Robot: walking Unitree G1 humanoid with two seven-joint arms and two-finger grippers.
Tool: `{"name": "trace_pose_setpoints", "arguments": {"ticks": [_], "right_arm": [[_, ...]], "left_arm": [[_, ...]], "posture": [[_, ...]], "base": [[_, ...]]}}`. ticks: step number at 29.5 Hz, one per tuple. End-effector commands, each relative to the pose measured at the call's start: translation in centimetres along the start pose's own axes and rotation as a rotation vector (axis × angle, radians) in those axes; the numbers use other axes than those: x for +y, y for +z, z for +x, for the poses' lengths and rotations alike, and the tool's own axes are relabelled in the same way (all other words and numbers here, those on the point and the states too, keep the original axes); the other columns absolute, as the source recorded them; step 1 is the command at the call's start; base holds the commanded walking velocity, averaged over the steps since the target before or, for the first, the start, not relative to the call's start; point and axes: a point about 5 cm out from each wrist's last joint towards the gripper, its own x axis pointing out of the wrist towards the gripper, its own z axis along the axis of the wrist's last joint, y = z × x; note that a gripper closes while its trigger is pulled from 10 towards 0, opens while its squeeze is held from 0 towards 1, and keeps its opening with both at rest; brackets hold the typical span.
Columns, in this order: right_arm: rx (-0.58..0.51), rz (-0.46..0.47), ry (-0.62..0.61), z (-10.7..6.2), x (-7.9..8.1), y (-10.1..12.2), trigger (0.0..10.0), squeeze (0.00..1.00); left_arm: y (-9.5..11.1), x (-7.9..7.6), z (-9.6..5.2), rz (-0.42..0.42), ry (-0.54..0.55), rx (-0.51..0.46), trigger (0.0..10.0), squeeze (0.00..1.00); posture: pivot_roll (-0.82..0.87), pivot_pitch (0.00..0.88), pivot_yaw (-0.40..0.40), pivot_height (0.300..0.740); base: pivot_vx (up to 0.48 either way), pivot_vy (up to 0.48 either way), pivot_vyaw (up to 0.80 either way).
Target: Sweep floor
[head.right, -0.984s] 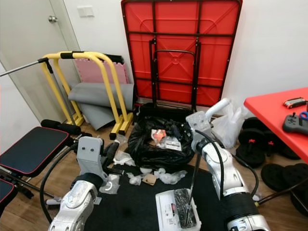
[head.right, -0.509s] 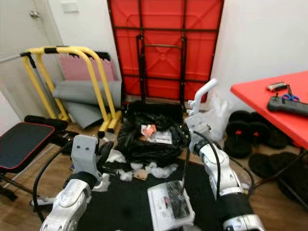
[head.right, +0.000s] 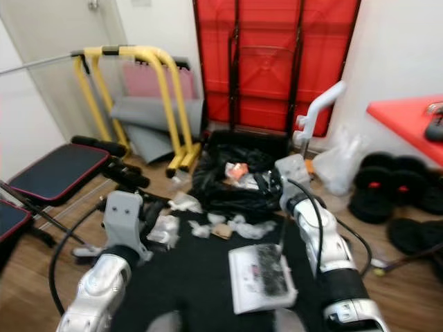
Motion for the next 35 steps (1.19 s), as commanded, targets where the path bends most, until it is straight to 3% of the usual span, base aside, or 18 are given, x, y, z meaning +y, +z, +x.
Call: {"name": "trace_pose_setpoints", "arguments": {"ticks": [1,5,11,19,21,26,35], "right_arm": [[-0.006,0.021,-0.045,0.2,-0.8,0.2,10.0,0.00],[0.008,0.049,-0.100,0.4,-2.2,0.1,10.0,0.00],[0.021,0.080,-0.126,0.9,-2.9,0.0,10.0,0.00],[0.028,0.091,-0.135,1.2,-3.0,0.0,10.0,0.00],[0.030,0.107,-0.126,1.8,-2.7,0.2,10.0,0.00],[0.029,0.119,-0.122,2.2,-2.5,0.6,10.0,0.00],[0.001,0.147,-0.177,3.1,-3.3,1.8,10.0,0.00]], "left_arm": [[0.2,0.3,0.0,0.016,0.002,0.001,10.0,0.00],[0.4,0.4,-0.4,0.023,0.000,0.000,10.0,0.00],[0.6,0.4,-0.8,0.029,-0.003,-0.003,10.0,0.00],[0.8,0.4,-1.1,0.032,-0.003,-0.005,10.0,0.00],[1.2,0.3,-1.7,0.034,-0.007,-0.006,10.0,0.00],[1.5,0.3,-2.3,0.034,-0.011,-0.004,10.0,0.00],[1.7,0.3,-3.1,0.032,-0.014,0.011,10.0,0.00]], "posture": [[-0.08,0.000,-0.010,0.600],[-0.07,0.000,-0.002,0.585],[-0.06,0.000,0.003,0.570],[-0.05,0.014,0.007,0.560],[-0.04,0.072,0.010,0.550],[-0.03,0.087,0.010,0.540],[-0.02,0.120,0.019,0.520]], "base": [[0.000,0.000,0.00],[0.000,0.000,0.00],[0.000,0.000,0.00],[0.000,0.000,0.00],[0.000,0.000,0.00],[0.000,0.000,0.00],[0.000,0.000,0.00]]}}
